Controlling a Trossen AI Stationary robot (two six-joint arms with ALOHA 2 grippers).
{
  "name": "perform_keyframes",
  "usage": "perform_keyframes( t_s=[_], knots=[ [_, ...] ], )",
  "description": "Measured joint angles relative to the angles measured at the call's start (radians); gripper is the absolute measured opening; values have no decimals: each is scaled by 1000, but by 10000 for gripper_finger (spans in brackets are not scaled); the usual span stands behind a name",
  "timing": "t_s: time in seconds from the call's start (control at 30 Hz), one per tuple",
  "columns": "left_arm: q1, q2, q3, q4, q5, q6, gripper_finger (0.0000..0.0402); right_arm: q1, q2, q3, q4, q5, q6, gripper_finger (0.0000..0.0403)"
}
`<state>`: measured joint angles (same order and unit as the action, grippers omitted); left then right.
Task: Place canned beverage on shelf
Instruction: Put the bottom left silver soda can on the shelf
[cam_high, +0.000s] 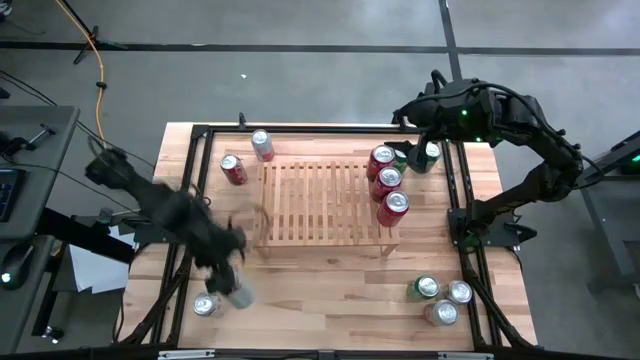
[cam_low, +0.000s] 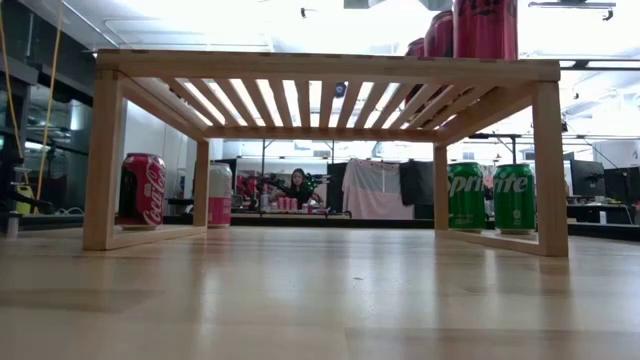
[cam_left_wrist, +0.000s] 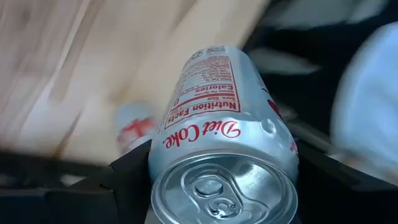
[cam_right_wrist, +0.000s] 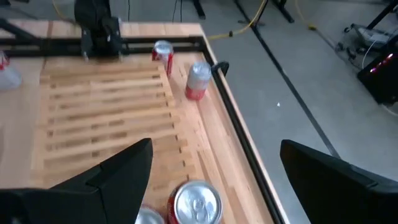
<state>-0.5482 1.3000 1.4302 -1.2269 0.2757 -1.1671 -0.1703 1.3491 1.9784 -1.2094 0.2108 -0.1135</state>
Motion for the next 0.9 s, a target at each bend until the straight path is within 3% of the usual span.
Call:
perform_keyframes(
  t_s=[0.17,0.3,0.5,0.63,0.9],
  knots=[
    [131,-101,181,13,-143,96,280,0,0,0,74,-23,9,337],
    [287,-100,302,12,-190,273,280,0,10,1,173,-151,78,337],
    [491,13,442,-1,-196,669,280,0,90,1,315,-433,177,337],
    [580,105,523,-9,-225,917,280,0,150,1,370,-546,194,337],
    [620,252,642,1,-377,1297,280,0,240,1,368,-571,203,337]
  ],
)
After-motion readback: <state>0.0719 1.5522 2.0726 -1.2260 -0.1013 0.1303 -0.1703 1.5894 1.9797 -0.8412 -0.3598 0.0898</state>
